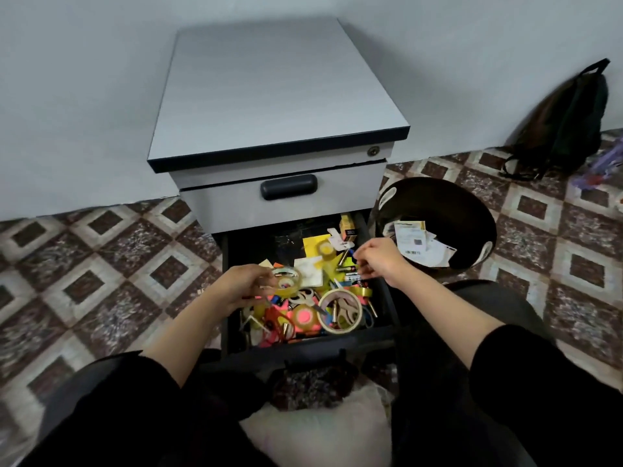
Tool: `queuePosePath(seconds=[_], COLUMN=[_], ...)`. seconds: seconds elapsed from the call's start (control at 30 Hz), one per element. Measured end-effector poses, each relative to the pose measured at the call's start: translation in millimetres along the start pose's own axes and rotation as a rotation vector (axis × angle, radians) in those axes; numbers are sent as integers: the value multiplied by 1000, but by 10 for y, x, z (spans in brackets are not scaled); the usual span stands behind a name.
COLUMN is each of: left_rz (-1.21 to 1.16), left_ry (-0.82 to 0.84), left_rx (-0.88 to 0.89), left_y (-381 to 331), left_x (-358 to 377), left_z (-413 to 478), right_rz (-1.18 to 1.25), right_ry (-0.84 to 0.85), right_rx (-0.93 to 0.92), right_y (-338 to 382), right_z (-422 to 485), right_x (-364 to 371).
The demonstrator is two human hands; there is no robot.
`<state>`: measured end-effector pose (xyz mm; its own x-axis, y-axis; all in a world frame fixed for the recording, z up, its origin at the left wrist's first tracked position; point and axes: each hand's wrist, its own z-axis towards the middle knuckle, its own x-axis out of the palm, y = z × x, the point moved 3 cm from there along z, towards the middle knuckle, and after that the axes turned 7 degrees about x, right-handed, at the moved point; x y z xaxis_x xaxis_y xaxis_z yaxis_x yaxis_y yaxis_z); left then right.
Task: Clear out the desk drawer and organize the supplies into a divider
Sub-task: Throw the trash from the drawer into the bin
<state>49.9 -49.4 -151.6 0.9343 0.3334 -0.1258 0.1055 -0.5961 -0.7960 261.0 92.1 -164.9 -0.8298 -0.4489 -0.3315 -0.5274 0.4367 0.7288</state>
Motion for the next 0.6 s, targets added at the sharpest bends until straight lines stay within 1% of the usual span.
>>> queuePosePath(seconds=[0.1, 0.23, 0.33, 0.47, 0.6], left_rz=[18, 44, 66, 107, 143], left_ry=[-14, 9, 23, 26, 26], left_rx=[-29, -52, -48, 15, 42], left_y=[149, 314, 336, 268, 249], left_x=[-52, -97, -63, -15, 32], left_z=[72, 286, 462, 700, 916], right_rz=[-139, -450, -684, -922, -1193], right_ry=[-63, -107, -115, -77, -69], right_rx=[-36, -52, -57, -127, -122], right_y=[-77, -107, -74, -41, -33], right_z=[137, 325, 475, 797, 1108], right_x=[135, 327, 451, 588, 623])
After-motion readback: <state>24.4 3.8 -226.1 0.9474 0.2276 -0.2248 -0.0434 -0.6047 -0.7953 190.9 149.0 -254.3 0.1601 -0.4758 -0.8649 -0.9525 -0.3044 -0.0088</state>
